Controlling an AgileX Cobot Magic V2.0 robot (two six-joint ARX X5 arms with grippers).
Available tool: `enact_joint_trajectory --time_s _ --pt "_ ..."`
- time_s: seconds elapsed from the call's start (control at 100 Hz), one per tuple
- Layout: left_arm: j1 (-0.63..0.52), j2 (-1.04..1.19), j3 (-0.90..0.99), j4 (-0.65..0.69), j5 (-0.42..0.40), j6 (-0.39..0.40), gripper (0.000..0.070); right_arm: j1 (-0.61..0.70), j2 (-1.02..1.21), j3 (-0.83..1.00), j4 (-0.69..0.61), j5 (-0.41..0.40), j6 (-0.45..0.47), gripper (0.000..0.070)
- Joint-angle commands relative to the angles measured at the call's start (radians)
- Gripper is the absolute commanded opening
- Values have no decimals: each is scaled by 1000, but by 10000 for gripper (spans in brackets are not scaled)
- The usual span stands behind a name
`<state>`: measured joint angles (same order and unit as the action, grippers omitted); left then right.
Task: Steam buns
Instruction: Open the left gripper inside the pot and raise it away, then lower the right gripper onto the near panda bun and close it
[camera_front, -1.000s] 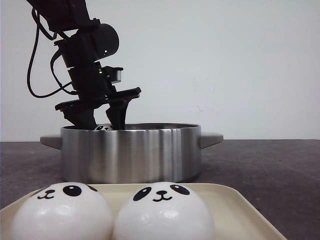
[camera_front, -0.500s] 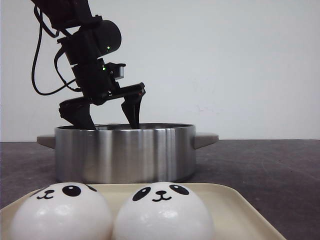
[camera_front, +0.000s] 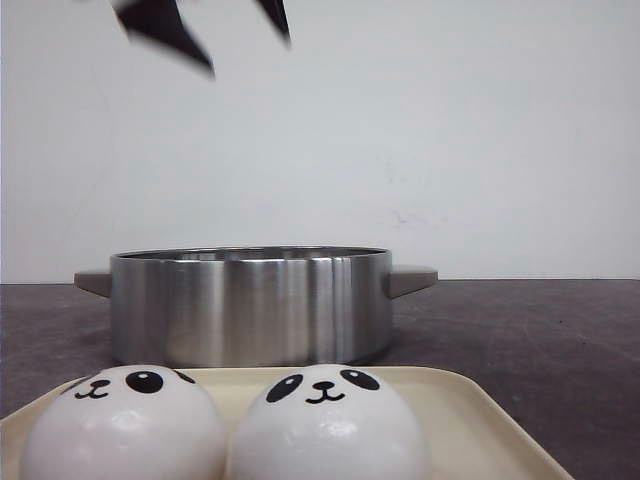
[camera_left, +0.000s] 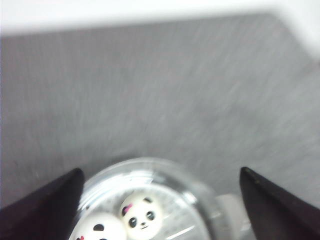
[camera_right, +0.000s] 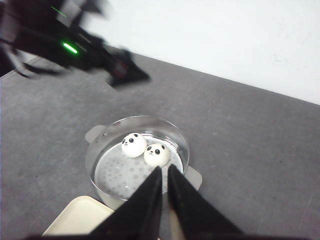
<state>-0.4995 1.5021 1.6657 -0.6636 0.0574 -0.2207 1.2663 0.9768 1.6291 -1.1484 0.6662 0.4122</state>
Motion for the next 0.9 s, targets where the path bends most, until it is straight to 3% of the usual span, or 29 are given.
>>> enact_joint_trajectory --time_s 0.0,0.16,0.27,0.44,0.6,0.72,0.78,0.89 --pt "-21 -40 16 -31 -3 -6 546 14 16 13 -14 17 37 12" --pt "-76 -198 16 -117 -18 -5 547 11 45 12 -99 13 131 12" --pt "-115 -292 16 -179 -39 -2 547 11 82 -7 -124 -29 148 12" --pt "-148 -438 15 -266 -75 -2 547 11 150 -106 -78 -181 187 12" --pt "-150 -555 15 -314 -89 -1 547 4 209 -294 64 -317 260 12" --pt "-150 -622 15 -346 -97 -1 547 -35 235 -428 201 -473 312 17" --pt "-150 -649 15 -369 -107 -1 547 -60 248 -480 247 -535 328 89" --pt "-150 -684 15 -421 -115 -1 547 -92 284 -522 262 -579 346 363"
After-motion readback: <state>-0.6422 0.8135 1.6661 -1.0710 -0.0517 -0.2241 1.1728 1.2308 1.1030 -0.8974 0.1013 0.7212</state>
